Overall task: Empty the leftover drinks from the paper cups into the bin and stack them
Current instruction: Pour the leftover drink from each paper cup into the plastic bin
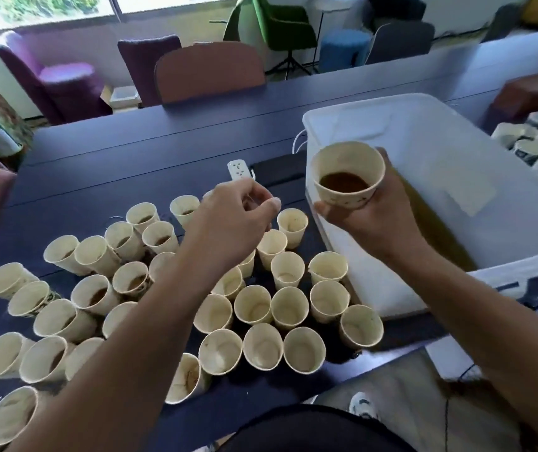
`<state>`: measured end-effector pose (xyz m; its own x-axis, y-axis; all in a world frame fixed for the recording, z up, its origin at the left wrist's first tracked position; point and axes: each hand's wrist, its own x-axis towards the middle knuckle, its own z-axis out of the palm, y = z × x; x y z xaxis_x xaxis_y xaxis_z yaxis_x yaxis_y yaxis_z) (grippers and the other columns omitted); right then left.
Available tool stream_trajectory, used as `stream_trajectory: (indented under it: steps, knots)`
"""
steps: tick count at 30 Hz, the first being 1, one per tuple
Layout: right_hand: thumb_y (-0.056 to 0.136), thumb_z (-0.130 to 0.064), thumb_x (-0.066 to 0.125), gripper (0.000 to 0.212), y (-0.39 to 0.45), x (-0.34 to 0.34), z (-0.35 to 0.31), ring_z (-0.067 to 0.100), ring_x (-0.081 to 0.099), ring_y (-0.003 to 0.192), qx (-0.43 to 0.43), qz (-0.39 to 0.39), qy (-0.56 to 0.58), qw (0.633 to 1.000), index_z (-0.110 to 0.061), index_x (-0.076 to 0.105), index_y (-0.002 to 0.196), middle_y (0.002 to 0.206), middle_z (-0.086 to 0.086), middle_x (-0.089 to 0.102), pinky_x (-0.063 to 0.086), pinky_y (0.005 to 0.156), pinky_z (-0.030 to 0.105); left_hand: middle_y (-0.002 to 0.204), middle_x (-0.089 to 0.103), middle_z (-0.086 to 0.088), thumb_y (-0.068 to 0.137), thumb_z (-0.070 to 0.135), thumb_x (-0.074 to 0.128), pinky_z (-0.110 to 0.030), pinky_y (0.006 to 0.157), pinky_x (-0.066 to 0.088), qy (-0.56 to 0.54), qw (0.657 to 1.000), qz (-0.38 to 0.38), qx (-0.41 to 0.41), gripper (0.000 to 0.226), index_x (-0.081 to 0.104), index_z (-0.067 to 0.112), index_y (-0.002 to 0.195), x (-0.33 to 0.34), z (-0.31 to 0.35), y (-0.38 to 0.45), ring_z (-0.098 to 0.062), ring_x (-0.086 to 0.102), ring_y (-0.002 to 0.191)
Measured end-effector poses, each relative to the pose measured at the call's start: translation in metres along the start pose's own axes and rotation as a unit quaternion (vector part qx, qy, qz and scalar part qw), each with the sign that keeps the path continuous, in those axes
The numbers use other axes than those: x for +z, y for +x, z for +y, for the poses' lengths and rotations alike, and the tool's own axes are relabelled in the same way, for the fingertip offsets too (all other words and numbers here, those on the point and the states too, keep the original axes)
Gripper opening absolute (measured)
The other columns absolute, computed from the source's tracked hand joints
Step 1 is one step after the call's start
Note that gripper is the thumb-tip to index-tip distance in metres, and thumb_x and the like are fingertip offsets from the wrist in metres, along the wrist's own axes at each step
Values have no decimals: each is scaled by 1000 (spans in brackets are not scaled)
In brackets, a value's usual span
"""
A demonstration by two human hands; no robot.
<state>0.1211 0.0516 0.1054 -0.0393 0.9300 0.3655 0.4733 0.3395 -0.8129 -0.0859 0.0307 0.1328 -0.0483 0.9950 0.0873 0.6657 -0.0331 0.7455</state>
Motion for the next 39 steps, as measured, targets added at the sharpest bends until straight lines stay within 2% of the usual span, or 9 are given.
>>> stream_trajectory:
  steps: [2,6,9,13,18,23,27,35,39]
  knots:
    - [72,-26,89,73,6,-21,9,15,60,106,13,21,-18,1000,-18,45,129,119,-2,60,50,85,16,77,71,11,93,38,65,-40,79,56,2,1000,-26,15,8,66,33,87,14,4,4,-12,67,79]
    - [72,-33,88,72,16,-56,27,14,58,103,25,43,-103,993,-20,46,129,114,-10,57,53,85,34,81,66,15,94,34,65,-33,77,54,-4,995,-81,57,5,67,31,97,47,14,7,-9,64,81]
    - [72,-36,88,73,23,-75,45,16,56,107,43,44,-136,989,-24,44,129,115,-12,55,49,97,48,98,62,16,95,35,64,-28,80,52,19,988,-127,88,19,63,30,114,70,20,6,-7,59,85]
    - [75,-39,84,71,27,-91,68,24,56,110,73,49,-191,978,-29,41,130,120,-5,58,42,100,61,130,52,7,95,43,63,-42,92,54,61,974,-184,120,41,52,32,133,92,26,3,-15,60,97]
    - [79,-35,81,68,26,-101,86,30,56,114,104,36,-257,960,-21,40,133,121,3,59,31,104,55,151,34,11,96,49,60,-38,95,52,91,968,-175,152,59,39,30,148,106,30,0,-15,55,116]
    - [82,-37,79,65,28,-103,101,32,56,113,117,16,-313,943,-23,39,131,121,6,60,28,97,48,166,16,10,93,64,57,-48,112,42,113,966,-185,141,86,20,23,159,122,31,7,-22,36,146]
    - [82,-38,78,65,28,-101,107,33,57,112,119,16,-335,935,-23,39,132,121,8,60,29,96,48,169,10,10,87,72,57,-46,110,43,153,960,-202,117,99,12,25,161,127,34,5,-21,31,149]
    - [84,-39,76,67,25,-95,111,31,56,113,119,14,-359,926,-21,38,135,124,10,59,30,99,49,169,4,15,84,78,55,-42,94,52,213,949,-210,101,103,11,27,162,125,40,5,-19,40,144]
    - [83,-36,77,65,22,-91,113,32,55,114,112,3,-353,929,-22,39,133,121,9,60,23,90,41,168,1,19,84,78,55,-41,93,52,202,950,-219,92,102,10,29,162,126,38,4,-17,41,143]
